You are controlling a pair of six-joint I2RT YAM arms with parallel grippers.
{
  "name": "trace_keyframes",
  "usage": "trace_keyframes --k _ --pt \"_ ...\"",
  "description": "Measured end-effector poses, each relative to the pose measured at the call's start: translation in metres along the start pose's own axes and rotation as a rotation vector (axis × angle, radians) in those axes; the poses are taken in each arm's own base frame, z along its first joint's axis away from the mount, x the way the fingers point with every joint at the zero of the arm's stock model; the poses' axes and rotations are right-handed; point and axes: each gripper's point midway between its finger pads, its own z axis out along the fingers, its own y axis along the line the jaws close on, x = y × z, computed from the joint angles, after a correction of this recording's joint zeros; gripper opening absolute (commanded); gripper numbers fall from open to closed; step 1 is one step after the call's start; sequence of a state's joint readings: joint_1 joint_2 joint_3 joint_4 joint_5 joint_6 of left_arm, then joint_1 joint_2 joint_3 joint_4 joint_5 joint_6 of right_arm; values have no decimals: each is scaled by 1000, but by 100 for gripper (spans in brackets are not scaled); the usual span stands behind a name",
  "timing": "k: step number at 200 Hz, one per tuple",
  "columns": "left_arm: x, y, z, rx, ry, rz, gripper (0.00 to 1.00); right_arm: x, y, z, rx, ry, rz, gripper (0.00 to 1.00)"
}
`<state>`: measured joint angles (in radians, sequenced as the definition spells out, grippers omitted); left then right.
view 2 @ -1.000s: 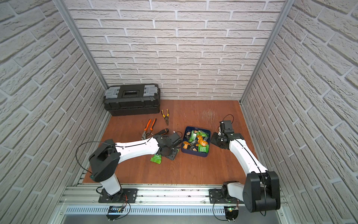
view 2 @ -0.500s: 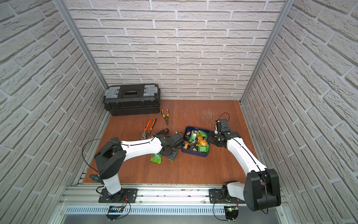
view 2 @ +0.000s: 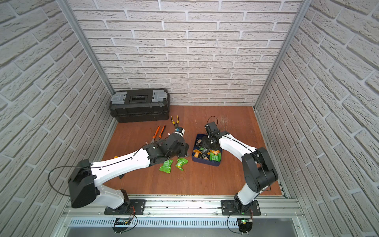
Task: Take the cookies out of the storage box
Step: Pick up the cookie from the storage box.
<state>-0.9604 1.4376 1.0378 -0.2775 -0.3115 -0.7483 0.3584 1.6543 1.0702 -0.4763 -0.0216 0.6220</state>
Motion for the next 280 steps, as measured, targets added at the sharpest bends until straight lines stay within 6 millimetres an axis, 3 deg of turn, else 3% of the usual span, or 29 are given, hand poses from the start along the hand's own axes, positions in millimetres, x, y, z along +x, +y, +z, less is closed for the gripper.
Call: trace_keyframes --k 49,95,150,177,219,280 --pt "33 53 20 -113 20 -205 55 -14 3 21 33 -5 4 61" --pt "25 49 21 -90 -14 -261 54 -24 1 32 75 -17 19 50" --pt "24 48 21 -86 -20 -277 54 -35 2 39 104 -24 24 49" --pt "24 48 21 -85 -20 -277 54 -38 5 41 105 -22 17 54" --pt "23 47 21 -84 -22 -279 53 -33 11 41 92 -17 -24 58" --pt "21 46 21 -78 -29 -284 53 -21 10 43 100 8 -71 49"
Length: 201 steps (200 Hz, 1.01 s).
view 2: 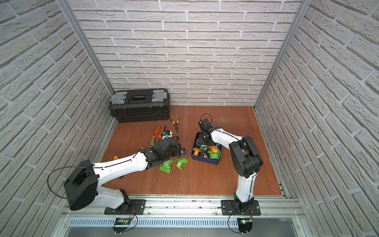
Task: Take the cookies out of the storage box
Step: Pick up the cookie from the storage box.
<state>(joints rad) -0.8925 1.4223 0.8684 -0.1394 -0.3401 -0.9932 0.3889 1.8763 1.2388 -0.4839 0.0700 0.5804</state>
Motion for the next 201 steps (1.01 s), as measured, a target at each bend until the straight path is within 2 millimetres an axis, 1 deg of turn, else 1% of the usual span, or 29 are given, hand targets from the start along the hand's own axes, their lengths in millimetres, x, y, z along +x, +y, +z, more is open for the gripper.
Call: trace_keyframes --k 33,74,90,111,137,184,201 --pt "-1 -1 0 4 -3 -7 53 -1 -3 5 32 15 -24 41" --pt "-3 1 0 -8 -17 -9 53 -2 -5 2 60 14 -50 28" --pt "-4 2 0 -12 -21 -9 53 -2 -6 1 63 15 -52 24" --pt "-5 3 0 -16 -26 -13 52 -2 -7 -6 61 13 -53 23" --pt "-5 5 0 -23 -33 -20 52 -6 -3 -24 25 -21 -50 22" --pt "4 24 0 -65 -42 -57 51 -19 8 -79 -65 -136 -46 22" --pt "5 30 -2 -78 -52 -81 51 -20 12 -87 -88 -145 -48 22"
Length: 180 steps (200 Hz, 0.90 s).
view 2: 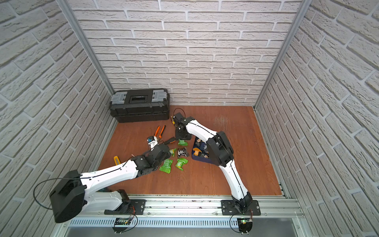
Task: Take the cookies out of the storage box
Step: Pick up the cookie from the storage box, then place the cookie at the center of the board.
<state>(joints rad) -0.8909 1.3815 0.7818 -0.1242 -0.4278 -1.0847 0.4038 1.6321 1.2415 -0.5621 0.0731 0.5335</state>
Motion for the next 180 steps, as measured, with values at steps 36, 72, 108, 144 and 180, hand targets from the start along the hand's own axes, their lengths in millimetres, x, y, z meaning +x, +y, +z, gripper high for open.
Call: trace_keyframes --k 36,72,108,144,180 --pt "0 18 -2 -29 -23 -59 51 7 34 -1 -52 44 -55 22" --pt "-3 31 -7 -51 -51 -114 50 9 94 15 -127 91 -127 23" --pt "-5 36 -10 -71 -61 -121 50 18 125 56 -131 180 -142 23" --pt "-7 38 -12 -79 -72 -127 50 28 127 96 -79 258 -139 23" --pt "-8 40 -15 -79 -77 -129 51 28 125 114 -33 283 -140 27"
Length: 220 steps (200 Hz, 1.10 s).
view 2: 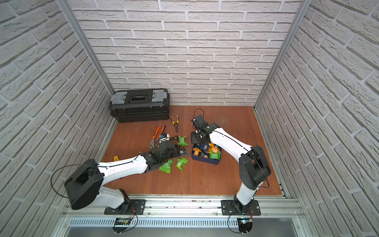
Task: Take the cookies out of the storage box
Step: Place the cookie at the center of the board, then move the storage box to the center of the board.
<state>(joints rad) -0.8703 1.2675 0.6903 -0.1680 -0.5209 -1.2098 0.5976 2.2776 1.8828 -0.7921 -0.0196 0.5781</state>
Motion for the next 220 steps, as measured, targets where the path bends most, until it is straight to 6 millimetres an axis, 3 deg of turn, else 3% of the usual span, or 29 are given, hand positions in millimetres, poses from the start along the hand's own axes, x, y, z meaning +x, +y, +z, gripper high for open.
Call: trace_keyframes --k 69,138,158,193,220 --pt "-2 6 -2 -9 -17 -18 51 -4 5 7 10 9 17 55" --pt "-5 0 -1 13 -30 -27 51 -10 9 -6 0 -21 9 58" --pt "-3 -2 1 18 -27 -14 51 -8 7 -27 -11 -49 6 57" --pt "2 -11 8 49 -9 13 54 -1 2 -90 -71 -158 -9 56" --pt "12 -23 17 89 38 59 57 14 -16 -123 -86 -214 -19 56"
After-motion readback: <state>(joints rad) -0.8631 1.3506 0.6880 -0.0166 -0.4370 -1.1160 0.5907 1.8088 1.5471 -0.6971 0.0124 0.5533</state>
